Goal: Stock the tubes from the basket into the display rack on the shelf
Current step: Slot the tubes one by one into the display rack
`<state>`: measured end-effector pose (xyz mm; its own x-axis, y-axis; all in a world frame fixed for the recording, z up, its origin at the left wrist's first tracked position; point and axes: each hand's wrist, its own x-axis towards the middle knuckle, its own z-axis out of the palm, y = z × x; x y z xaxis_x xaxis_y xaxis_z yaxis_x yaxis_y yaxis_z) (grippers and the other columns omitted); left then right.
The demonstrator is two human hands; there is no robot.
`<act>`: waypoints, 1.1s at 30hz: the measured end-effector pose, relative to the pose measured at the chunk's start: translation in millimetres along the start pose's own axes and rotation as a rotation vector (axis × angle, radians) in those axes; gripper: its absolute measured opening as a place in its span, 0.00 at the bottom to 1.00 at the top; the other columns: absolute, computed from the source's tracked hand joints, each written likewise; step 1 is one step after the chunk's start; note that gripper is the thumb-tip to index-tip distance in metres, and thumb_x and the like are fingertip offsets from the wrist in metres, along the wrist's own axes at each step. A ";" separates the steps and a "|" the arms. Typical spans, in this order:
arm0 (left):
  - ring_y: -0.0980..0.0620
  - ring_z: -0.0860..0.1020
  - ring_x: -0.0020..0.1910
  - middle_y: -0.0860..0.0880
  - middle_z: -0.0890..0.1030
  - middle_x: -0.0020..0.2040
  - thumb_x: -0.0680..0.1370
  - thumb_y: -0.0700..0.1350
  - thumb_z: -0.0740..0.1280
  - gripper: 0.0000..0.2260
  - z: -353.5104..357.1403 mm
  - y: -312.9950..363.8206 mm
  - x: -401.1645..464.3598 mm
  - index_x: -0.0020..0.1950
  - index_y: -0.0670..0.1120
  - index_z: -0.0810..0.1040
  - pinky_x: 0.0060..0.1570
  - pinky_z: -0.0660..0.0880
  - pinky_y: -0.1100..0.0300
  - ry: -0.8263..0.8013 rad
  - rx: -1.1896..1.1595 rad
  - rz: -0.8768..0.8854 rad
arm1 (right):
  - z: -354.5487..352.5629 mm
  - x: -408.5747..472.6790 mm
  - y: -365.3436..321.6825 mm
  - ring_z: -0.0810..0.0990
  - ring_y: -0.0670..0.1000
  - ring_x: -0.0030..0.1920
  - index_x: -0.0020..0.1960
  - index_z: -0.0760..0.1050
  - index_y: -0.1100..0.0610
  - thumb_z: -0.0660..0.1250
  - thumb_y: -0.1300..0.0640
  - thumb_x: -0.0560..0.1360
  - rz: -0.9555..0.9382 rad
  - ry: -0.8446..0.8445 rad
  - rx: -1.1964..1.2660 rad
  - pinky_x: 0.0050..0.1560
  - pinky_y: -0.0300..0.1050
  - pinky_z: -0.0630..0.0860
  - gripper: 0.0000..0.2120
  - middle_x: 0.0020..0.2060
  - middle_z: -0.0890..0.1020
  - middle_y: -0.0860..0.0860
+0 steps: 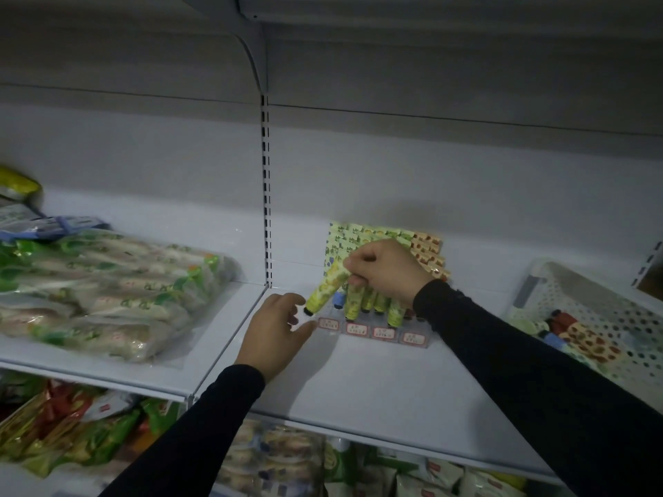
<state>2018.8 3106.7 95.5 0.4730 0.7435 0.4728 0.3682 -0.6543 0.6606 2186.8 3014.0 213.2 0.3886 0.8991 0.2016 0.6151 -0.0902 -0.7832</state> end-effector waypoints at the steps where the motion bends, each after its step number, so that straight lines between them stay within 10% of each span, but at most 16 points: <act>1: 0.55 0.76 0.45 0.52 0.75 0.49 0.76 0.49 0.72 0.15 -0.1 -9.0 1.7 0.61 0.47 0.79 0.48 0.72 0.63 -0.041 0.065 -0.025 | -2.6 2.8 -3.5 0.80 0.37 0.30 0.45 0.81 0.57 0.66 0.55 0.79 -0.036 0.019 -0.071 0.33 0.26 0.73 0.08 0.35 0.84 0.49; 4: 0.47 0.76 0.59 0.47 0.77 0.60 0.77 0.59 0.66 0.23 -1.7 -34.9 4.3 0.66 0.46 0.77 0.58 0.70 0.59 -0.208 0.281 -0.103 | -8.8 13.0 -11.4 0.76 0.36 0.23 0.36 0.78 0.59 0.65 0.54 0.79 -0.123 0.083 -0.194 0.28 0.30 0.69 0.15 0.28 0.80 0.47; 10: 0.47 0.78 0.49 0.52 0.75 0.41 0.72 0.69 0.58 0.22 9.2 -68.6 -0.2 0.41 0.51 0.75 0.53 0.74 0.55 -0.206 0.377 0.040 | -23.2 19.7 -12.4 0.79 0.38 0.30 0.30 0.76 0.51 0.66 0.51 0.77 -0.184 0.123 -0.275 0.38 0.35 0.72 0.17 0.23 0.78 0.42; 18: 0.47 0.77 0.52 0.53 0.73 0.42 0.70 0.69 0.56 0.17 10.1 -63.8 1.7 0.39 0.56 0.68 0.55 0.72 0.57 -0.265 0.396 0.033 | -53.2 -6.4 5.5 0.82 0.46 0.39 0.38 0.79 0.64 0.66 0.52 0.78 -0.153 0.121 -0.401 0.42 0.43 0.77 0.17 0.41 0.85 0.44; 33: 0.48 0.72 0.60 0.51 0.73 0.51 0.70 0.71 0.47 0.28 7.5 -50.6 -0.9 0.51 0.51 0.71 0.60 0.67 0.54 -0.381 0.554 0.029 | -31.0 -3.0 39.8 0.70 0.47 0.28 0.31 0.73 0.59 0.63 0.54 0.79 -0.220 0.218 -0.528 0.37 0.43 0.69 0.19 0.26 0.74 0.50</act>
<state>2005.8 3138.1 57.3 0.7006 0.6906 0.1795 0.6598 -0.7228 0.2056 2231.4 2994.5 199.7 0.3109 0.8176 0.4846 0.9320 -0.1624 -0.3240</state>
